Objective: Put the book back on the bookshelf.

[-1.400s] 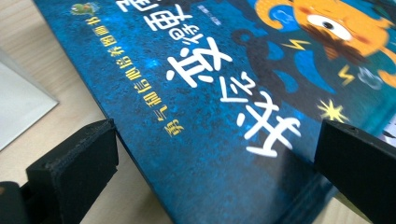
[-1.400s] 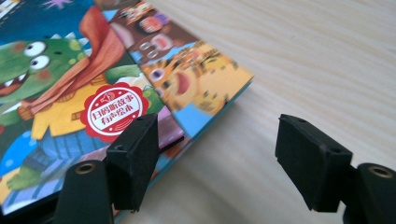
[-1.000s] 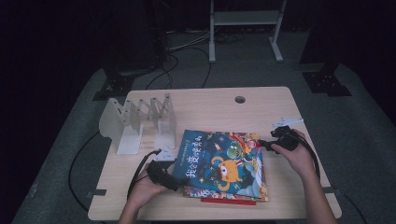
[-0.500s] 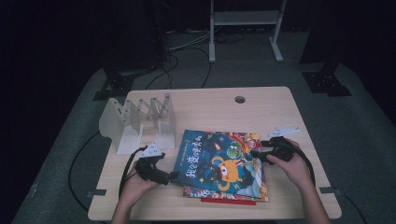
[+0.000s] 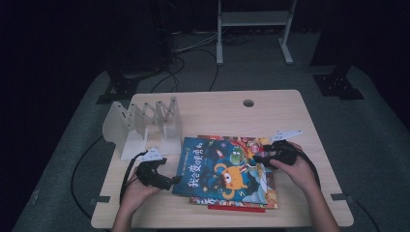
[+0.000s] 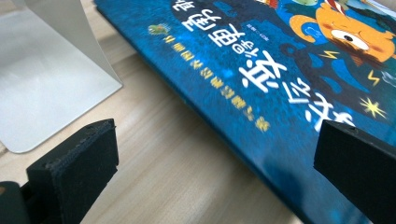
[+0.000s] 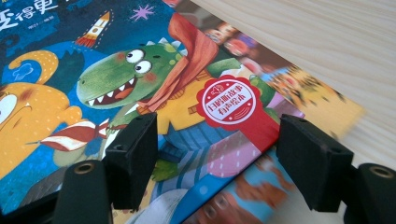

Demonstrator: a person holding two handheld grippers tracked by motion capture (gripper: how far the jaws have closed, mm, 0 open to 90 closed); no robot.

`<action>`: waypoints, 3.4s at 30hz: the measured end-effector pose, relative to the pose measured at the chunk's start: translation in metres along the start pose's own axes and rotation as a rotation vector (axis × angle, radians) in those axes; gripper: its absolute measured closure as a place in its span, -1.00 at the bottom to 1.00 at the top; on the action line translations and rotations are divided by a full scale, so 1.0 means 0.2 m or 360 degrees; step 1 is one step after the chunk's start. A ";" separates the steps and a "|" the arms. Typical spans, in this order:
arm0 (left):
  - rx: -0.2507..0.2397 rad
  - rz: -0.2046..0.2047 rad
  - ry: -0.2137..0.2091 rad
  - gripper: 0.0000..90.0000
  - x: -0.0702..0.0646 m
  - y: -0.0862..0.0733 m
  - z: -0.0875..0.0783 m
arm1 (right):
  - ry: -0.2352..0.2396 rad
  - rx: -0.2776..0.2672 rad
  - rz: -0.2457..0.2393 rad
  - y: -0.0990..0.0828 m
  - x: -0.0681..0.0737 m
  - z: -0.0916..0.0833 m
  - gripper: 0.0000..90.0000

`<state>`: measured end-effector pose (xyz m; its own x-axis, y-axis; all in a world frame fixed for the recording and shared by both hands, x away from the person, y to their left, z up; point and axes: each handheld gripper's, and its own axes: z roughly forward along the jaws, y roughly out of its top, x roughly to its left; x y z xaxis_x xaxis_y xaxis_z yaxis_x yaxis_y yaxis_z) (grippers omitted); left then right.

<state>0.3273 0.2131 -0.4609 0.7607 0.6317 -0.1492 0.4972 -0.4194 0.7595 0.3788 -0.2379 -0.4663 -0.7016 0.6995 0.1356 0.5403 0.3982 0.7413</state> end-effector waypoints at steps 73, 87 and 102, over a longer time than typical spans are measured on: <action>0.0062 -0.0099 -0.0183 -1.00 -0.08 -0.12 -0.03 | 0.0061 0.0022 -0.0302 -0.17 0.17 -0.14 -0.33; 0.0049 -0.0208 -0.0229 -1.00 -0.01 -0.16 -0.05 | 0.0175 0.0000 -0.0362 -0.13 0.26 -0.07 -0.33; -0.0062 -0.0176 -0.0178 -1.00 -0.03 -0.07 -0.17 | 0.0190 -0.0007 -0.0383 -0.12 0.29 -0.04 -0.39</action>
<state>0.3007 0.2382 -0.4494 0.7450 0.5952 -0.3011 0.5656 -0.3242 0.7583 0.3205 -0.2120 -0.4715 -0.8596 0.5099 0.0314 0.3493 0.5419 0.7644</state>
